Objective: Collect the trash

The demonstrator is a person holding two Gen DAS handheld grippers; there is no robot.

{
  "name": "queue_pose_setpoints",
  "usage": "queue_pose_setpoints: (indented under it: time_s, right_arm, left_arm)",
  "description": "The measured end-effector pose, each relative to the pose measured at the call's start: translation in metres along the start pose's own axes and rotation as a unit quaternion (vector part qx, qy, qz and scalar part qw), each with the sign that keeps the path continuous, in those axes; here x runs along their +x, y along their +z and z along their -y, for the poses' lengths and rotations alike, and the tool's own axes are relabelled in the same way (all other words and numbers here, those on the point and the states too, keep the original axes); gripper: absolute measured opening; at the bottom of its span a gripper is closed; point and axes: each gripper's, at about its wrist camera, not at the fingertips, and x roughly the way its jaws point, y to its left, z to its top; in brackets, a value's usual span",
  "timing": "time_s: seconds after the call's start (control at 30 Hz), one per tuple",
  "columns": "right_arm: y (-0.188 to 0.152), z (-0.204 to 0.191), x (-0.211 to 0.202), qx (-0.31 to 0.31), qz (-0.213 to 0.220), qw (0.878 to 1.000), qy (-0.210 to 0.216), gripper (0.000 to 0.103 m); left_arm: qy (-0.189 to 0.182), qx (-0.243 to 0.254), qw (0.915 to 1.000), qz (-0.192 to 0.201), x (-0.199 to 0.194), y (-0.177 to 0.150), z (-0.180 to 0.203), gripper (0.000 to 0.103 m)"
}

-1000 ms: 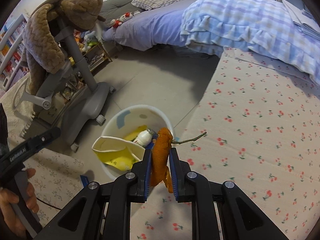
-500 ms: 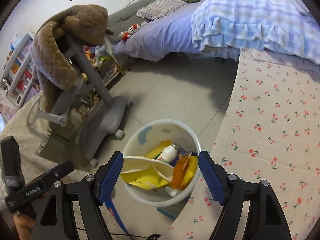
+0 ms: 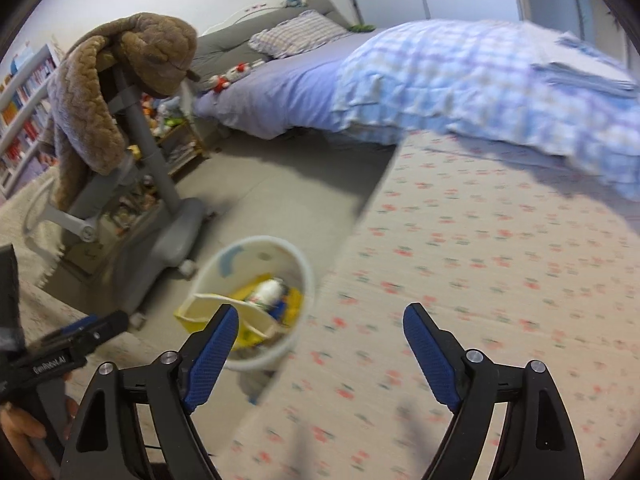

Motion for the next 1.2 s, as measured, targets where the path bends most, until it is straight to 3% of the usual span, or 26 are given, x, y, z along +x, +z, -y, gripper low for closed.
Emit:
queue_pose_setpoints:
  time_s: [0.13,0.23,0.37,0.6,0.77,1.2]
  right_arm:
    - [-0.020,0.027,-0.028,0.015,0.012,0.999,-0.041,0.103]
    - [-0.043,0.050,-0.054,0.039,0.024,0.996,-0.076,0.103]
    - [-0.077,0.067,-0.077,0.054,0.025,0.991,-0.120,0.103]
    - [-0.127,0.067,-0.098,0.038,0.043,0.982,-0.178,0.103]
    - [-0.141,0.066,-0.102,0.027,0.055,0.980,-0.191,0.103]
    - [-0.135,0.073,-0.096,0.059,0.058,0.980,-0.179,0.103]
  left_arm:
    - [-0.018,0.002,0.9998,0.006,-0.003,-0.030,0.020,0.102]
    - [-0.030,0.013,0.9995,-0.003,-0.008,-0.049,0.037,0.102]
    - [-0.016,0.051,0.9985,0.016,-0.022,-0.072,0.060,0.102]
    - [-0.006,0.065,0.9973,0.033,-0.031,-0.097,0.073,0.102]
    - [-0.005,0.075,0.9961,0.047,-0.035,-0.106,0.083,0.102]
    - [0.000,0.077,0.9961,0.045,-0.030,-0.110,0.087,0.102]
